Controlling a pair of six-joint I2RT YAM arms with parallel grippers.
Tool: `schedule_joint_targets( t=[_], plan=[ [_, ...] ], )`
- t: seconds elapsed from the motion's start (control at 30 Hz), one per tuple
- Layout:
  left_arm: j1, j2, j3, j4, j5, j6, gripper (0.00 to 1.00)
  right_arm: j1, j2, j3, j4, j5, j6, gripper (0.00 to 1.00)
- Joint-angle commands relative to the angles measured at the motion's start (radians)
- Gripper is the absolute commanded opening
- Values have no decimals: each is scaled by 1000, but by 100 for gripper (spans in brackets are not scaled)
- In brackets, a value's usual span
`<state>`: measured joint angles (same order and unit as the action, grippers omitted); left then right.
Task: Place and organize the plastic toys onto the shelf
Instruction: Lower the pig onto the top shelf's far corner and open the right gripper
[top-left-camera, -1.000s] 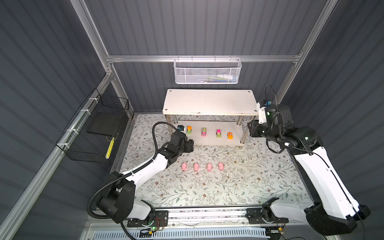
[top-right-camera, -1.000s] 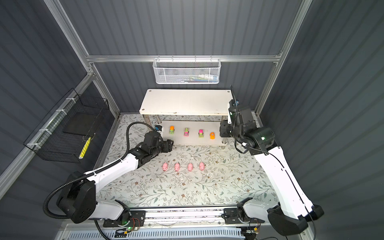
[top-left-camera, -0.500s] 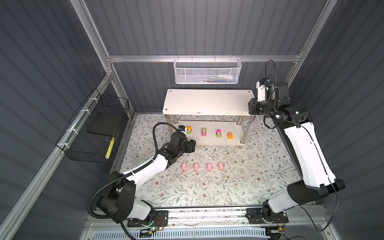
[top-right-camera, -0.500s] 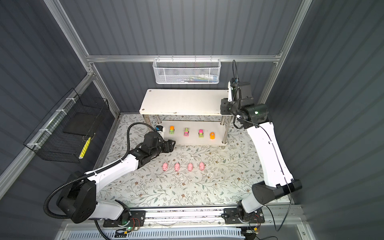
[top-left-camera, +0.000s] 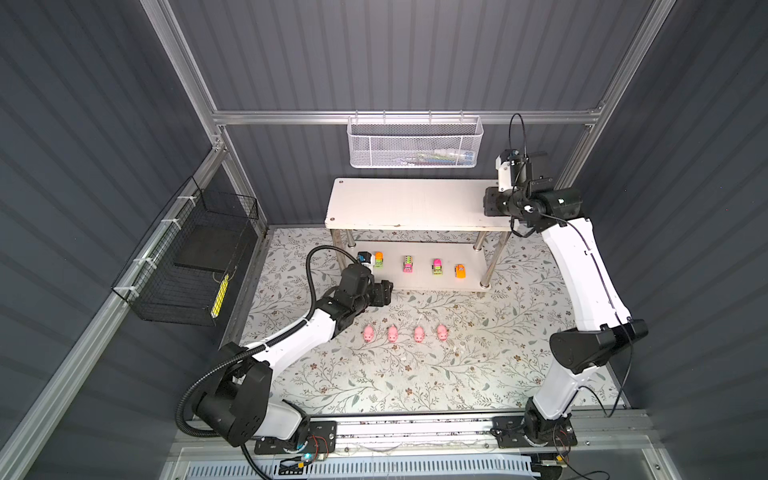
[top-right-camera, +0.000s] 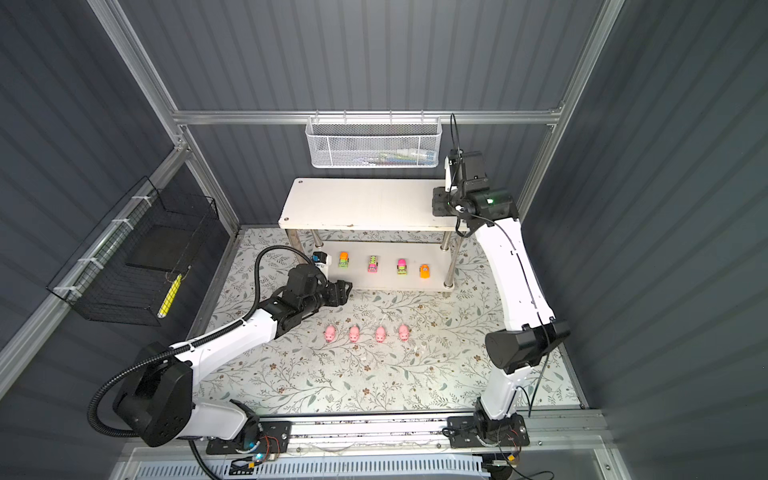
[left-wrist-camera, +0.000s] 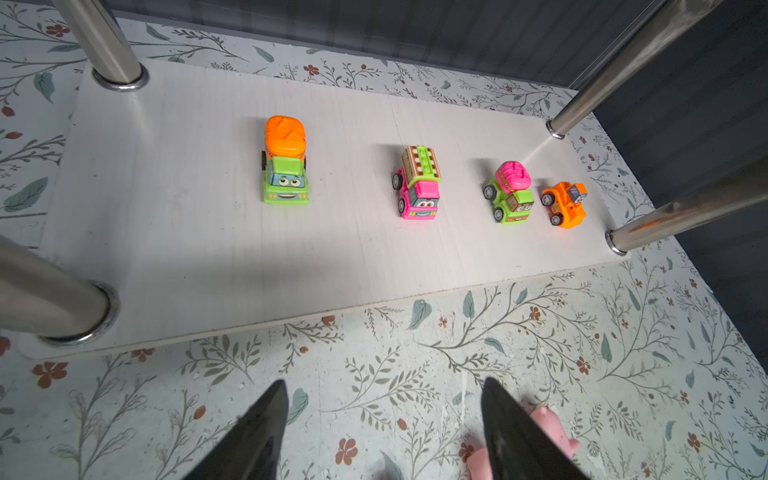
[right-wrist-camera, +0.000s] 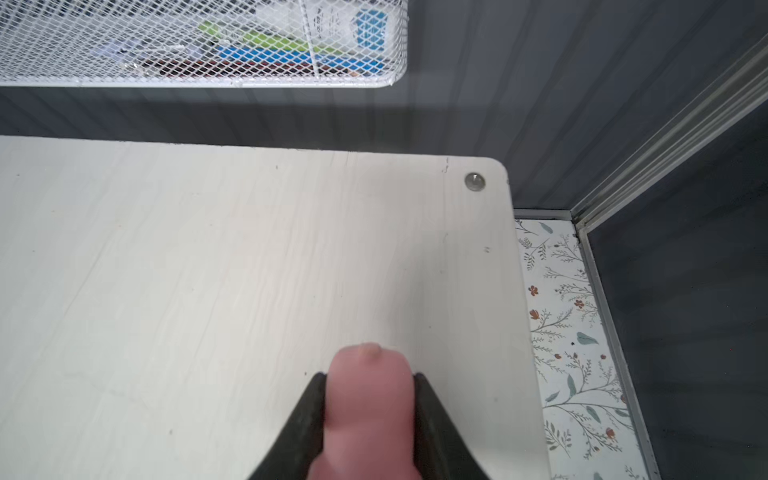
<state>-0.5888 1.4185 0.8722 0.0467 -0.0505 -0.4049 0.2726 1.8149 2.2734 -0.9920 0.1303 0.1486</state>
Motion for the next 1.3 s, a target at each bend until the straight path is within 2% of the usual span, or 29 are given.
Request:
schedule_joint_targets(
  t=[0.0, 0.8, 1.03, 1.27],
  plan=[
    [-3, 0, -14, 5, 12, -8, 73, -7, 9, 35, -8, -7, -6, 34],
    [-3, 30, -7, 18, 28, -6, 73, -12, 54, 33, -35, -5, -8, 39],
    [-3, 30, -7, 18, 29, -6, 73, -12, 56, 35, -28, -5, -4, 44],
    [-3, 38, -2, 18, 31, -8, 73, -12, 20, 28, -1, 6, -5, 53]
  ],
)
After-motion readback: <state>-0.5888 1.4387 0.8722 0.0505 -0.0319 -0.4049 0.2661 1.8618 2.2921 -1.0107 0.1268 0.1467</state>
